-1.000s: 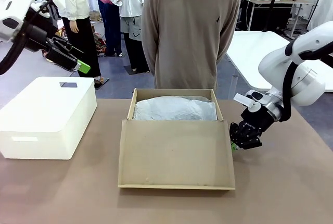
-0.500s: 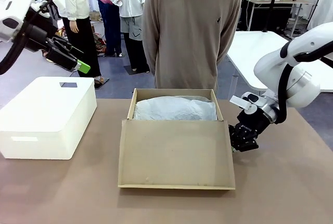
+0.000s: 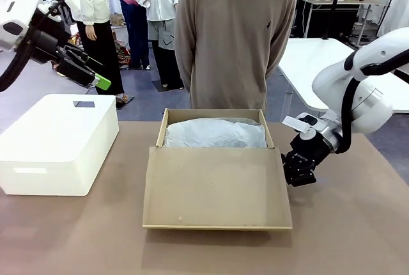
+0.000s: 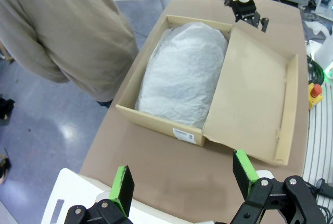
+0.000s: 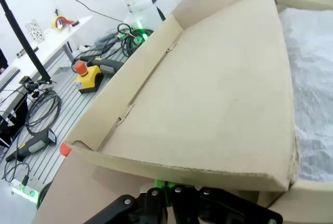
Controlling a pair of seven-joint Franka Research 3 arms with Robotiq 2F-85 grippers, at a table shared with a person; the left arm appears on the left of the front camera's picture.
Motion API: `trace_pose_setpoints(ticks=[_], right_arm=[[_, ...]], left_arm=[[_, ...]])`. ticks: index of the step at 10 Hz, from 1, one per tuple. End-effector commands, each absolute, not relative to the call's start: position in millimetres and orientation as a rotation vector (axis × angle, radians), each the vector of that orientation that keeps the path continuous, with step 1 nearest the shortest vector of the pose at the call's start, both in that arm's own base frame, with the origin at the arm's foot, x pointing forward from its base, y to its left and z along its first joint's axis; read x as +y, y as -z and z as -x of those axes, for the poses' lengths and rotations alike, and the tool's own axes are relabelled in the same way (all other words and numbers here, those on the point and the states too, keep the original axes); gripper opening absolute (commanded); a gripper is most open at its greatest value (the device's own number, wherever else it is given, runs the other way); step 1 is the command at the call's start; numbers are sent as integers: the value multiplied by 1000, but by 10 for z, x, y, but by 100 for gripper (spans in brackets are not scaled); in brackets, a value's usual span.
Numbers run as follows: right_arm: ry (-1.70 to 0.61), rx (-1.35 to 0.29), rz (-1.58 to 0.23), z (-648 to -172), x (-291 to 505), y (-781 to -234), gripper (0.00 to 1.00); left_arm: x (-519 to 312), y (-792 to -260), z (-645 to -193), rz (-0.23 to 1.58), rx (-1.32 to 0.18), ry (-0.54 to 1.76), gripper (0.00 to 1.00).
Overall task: Pack the shoes into the box.
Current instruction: Close the Shoes Box.
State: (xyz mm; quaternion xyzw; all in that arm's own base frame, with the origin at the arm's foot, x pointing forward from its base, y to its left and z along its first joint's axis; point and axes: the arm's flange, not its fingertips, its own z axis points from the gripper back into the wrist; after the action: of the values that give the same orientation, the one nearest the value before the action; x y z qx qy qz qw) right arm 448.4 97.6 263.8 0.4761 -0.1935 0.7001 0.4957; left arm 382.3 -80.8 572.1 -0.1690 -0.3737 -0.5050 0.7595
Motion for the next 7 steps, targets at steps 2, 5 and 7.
trace_pose_setpoints(ticks=[2, 5, 7], right_arm=[[-1639, -641, -1267, -4489, 876, -2725, 0], [-1533, -756, -1267, -4500, 802, -2849, 0], [-1435, -834, -1253, -4527, 755, -2901, 0]], left_arm=[[-805, -5715, -3828, 386, -824, 1106, 100], [-805, -5715, -3828, 386, -824, 1106, 100], [-805, -5715, -3828, 386, -824, 1106, 100]])
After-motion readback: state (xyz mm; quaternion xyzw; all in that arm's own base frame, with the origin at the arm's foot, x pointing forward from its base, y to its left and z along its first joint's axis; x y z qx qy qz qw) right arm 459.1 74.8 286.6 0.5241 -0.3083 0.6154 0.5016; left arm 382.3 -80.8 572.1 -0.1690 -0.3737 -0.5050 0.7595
